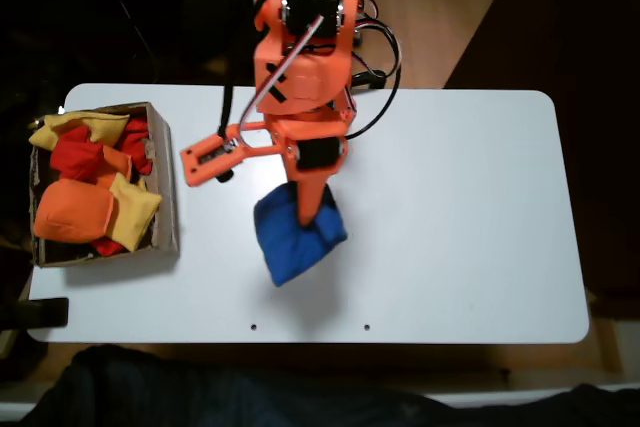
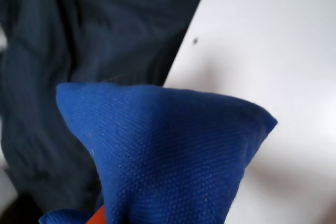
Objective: Grasp a bag and put it in the box.
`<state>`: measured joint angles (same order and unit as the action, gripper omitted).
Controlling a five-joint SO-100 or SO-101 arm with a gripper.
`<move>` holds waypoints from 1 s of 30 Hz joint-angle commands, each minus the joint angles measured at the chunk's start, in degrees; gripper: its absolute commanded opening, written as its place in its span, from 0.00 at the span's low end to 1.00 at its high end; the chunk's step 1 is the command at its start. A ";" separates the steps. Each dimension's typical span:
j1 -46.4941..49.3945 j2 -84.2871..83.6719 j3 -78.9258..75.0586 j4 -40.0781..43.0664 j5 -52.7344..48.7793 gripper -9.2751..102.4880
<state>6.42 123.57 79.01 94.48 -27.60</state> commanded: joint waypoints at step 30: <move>33.13 -1.49 -22.24 -2.37 4.66 0.18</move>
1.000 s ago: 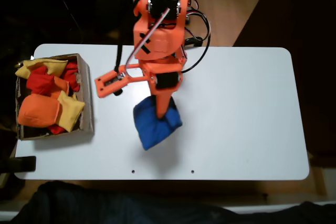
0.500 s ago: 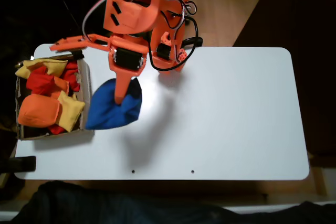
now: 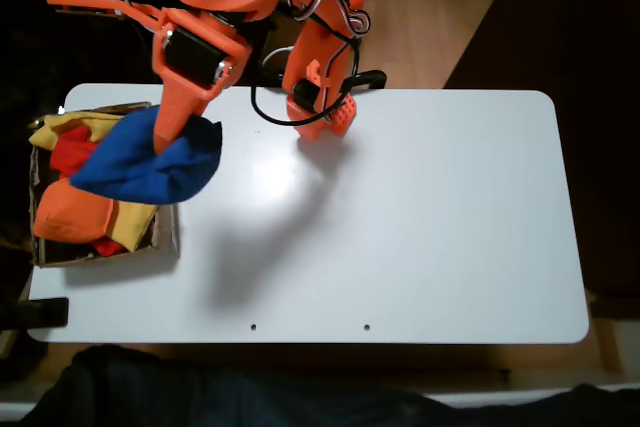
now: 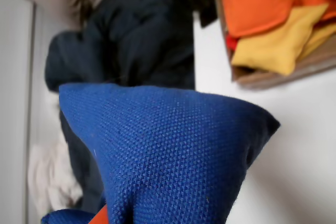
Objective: Grasp a bag and put it in the box.
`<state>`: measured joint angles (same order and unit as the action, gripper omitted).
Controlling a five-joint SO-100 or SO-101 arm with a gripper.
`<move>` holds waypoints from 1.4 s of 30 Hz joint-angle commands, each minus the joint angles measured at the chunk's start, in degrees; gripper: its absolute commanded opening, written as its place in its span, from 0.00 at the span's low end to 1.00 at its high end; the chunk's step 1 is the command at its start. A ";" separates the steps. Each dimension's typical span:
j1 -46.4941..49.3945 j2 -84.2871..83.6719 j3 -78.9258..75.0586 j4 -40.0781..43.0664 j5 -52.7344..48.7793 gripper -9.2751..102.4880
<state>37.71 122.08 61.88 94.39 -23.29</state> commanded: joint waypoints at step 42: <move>20.83 -21.53 -7.38 -10.46 -2.72 0.18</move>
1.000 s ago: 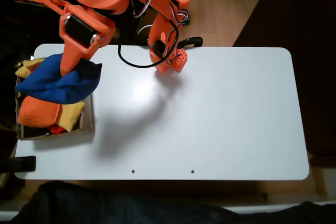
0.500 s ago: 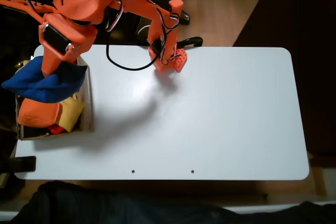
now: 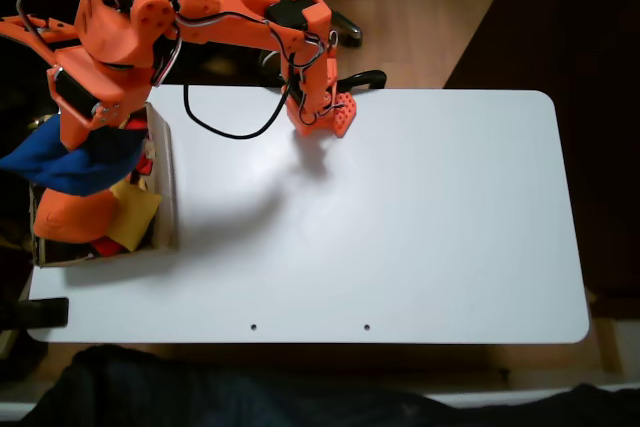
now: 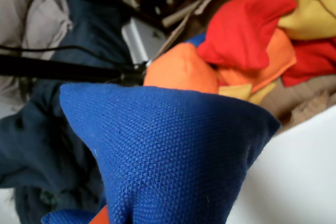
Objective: Grasp a bag and put it in the box.
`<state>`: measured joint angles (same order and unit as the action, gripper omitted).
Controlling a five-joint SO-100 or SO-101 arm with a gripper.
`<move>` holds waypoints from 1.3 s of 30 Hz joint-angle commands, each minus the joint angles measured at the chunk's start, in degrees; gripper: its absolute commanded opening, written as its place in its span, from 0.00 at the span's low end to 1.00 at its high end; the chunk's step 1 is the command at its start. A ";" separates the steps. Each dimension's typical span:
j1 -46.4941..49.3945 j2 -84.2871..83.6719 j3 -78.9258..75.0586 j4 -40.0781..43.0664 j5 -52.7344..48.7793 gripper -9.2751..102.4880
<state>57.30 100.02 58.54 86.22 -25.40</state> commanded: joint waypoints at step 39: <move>11.95 -8.00 11.51 -3.43 -17.67 0.17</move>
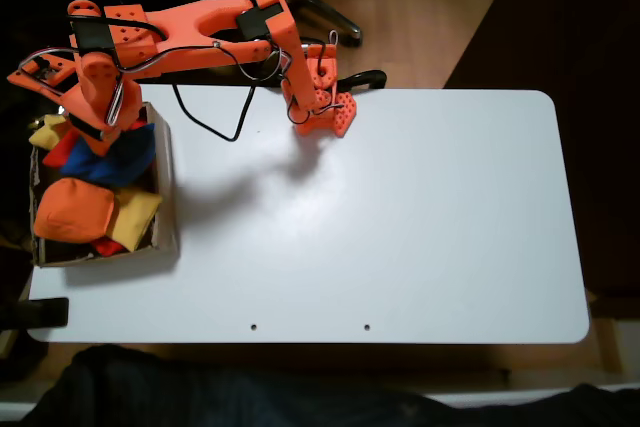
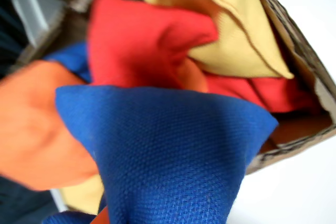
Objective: Grasp a bag and put it in the box.
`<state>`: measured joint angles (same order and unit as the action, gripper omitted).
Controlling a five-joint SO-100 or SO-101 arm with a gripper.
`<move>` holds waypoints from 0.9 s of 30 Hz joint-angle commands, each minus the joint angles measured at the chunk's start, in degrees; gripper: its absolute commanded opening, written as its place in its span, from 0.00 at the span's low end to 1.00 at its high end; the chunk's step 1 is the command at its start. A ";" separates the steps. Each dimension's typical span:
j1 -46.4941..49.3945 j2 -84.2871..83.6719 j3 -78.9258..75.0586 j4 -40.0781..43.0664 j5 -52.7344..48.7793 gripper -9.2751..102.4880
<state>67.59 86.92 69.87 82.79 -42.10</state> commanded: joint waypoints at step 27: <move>10.11 -2.29 3.60 -16.96 -5.01 0.16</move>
<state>74.36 84.73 74.00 69.08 -46.32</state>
